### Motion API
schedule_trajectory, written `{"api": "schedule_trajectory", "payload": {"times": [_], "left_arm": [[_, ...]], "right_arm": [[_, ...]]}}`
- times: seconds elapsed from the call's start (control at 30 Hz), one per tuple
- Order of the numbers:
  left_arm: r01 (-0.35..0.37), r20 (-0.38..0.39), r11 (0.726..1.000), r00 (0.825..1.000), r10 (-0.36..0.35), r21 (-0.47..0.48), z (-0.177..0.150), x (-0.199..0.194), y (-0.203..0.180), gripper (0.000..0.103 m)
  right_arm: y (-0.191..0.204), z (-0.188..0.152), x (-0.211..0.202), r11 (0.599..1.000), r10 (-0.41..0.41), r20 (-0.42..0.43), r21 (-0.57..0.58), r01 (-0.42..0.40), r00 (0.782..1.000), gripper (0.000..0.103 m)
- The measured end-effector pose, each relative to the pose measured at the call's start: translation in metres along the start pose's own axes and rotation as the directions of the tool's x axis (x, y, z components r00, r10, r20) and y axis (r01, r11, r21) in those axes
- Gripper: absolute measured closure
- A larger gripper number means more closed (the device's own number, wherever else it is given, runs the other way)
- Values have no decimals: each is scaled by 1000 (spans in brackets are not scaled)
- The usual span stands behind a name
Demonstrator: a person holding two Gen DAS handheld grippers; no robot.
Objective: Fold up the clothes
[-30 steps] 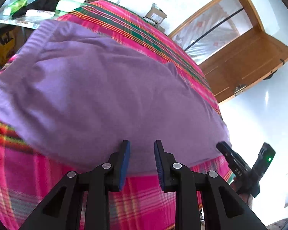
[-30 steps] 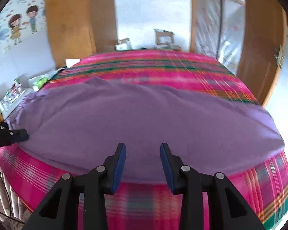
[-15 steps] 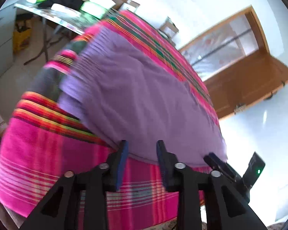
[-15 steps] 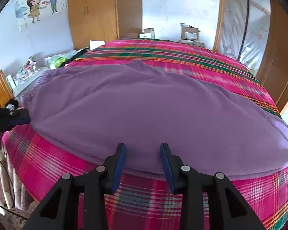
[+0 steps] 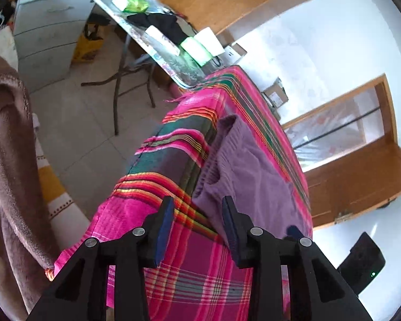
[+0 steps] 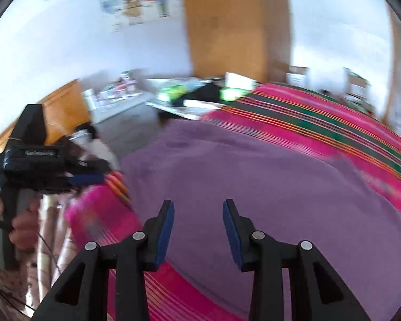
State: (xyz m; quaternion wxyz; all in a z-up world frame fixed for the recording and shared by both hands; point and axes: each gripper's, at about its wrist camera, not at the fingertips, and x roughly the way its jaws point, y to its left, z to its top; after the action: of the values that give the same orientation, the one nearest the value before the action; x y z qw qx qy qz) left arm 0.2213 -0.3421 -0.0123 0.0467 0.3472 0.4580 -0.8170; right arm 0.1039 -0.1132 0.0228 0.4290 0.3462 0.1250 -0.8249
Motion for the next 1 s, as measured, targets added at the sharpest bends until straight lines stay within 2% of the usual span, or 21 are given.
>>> {"api": "schedule_trajectory", "payload": {"times": [0.1, 0.17, 0.43, 0.6, 0.67, 0.7, 0.8, 0.93, 1.0], "left_arm": [[0, 7, 999, 1000, 1, -39, 3, -1, 3, 65], [-4, 5, 999, 1000, 4, -53, 7, -1, 6, 65], [-13, -13, 997, 1000, 12, -82, 13, 5, 5, 65], [-5, -42, 996, 999, 1, -84, 17, 13, 3, 65], [8, -54, 995, 998, -13, -97, 20, 16, 3, 65], [14, -59, 994, 998, -21, -104, 21, 17, 3, 65], [39, -60, 990, 997, -48, -133, 25, 20, 4, 51], [57, -64, 987, 996, -67, -147, 33, 26, 2, 51], [69, -91, 982, 992, -86, -177, 38, 33, 3, 50]], "right_arm": [[26, 14, 29, 996, 70, -60, -59, -74, 996, 65], [39, 18, 42, 990, 89, -74, -99, -96, 993, 65], [90, 19, 67, 938, -14, -98, -345, -21, 995, 65], [88, 16, 77, 934, -56, -107, -357, 15, 993, 65], [87, 14, 78, 934, -60, -103, -358, 19, 993, 70], [86, 14, 77, 935, -54, -99, -356, 15, 994, 76], [86, 13, 72, 937, -50, -70, -350, 23, 996, 87], [77, 12, 61, 952, -37, -28, -306, 27, 999, 90], [72, 13, 54, 959, -31, 0, -281, 30, 1000, 90]]}}
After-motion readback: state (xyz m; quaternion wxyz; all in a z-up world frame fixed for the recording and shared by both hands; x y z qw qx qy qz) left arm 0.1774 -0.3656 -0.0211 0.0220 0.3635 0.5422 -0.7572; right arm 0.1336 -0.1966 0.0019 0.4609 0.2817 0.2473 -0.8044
